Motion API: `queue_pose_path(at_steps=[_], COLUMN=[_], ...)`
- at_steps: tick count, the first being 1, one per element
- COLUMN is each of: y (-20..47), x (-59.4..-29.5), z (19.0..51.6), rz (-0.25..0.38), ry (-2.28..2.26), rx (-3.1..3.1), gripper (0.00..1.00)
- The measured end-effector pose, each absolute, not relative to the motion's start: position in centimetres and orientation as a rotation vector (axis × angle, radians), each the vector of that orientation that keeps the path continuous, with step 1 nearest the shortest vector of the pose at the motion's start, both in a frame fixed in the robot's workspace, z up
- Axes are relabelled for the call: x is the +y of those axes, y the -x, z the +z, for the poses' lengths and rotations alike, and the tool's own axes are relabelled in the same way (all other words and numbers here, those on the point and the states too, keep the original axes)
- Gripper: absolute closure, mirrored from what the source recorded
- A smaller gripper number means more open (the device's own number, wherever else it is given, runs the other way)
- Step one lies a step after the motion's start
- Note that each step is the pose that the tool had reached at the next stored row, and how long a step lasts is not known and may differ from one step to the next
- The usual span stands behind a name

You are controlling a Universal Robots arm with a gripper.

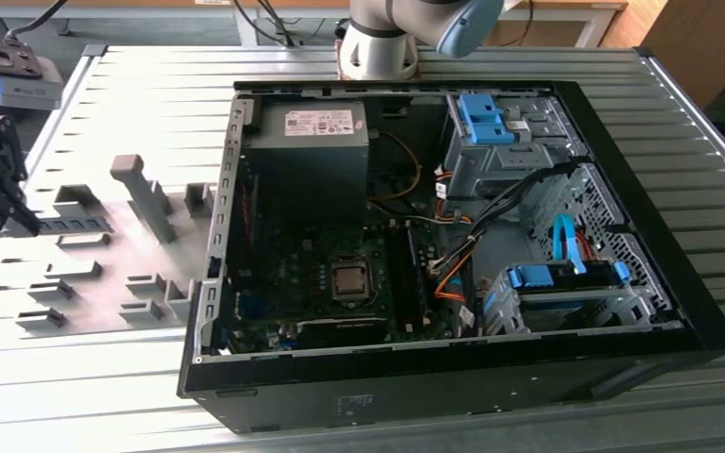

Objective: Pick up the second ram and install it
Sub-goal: 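Pick up the second ram and move it above second insertion slot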

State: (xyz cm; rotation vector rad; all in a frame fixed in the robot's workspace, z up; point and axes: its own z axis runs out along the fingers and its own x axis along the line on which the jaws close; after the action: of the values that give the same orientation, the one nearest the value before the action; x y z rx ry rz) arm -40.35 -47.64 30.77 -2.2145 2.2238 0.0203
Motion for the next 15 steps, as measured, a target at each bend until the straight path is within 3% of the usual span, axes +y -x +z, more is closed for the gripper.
queue_pose_path(at_steps=[15], y=[40.3], x=[-47.6], z=[32.6], rz=[0.02], ry=[2.214], rx=[2.224], gripper=[0.86])
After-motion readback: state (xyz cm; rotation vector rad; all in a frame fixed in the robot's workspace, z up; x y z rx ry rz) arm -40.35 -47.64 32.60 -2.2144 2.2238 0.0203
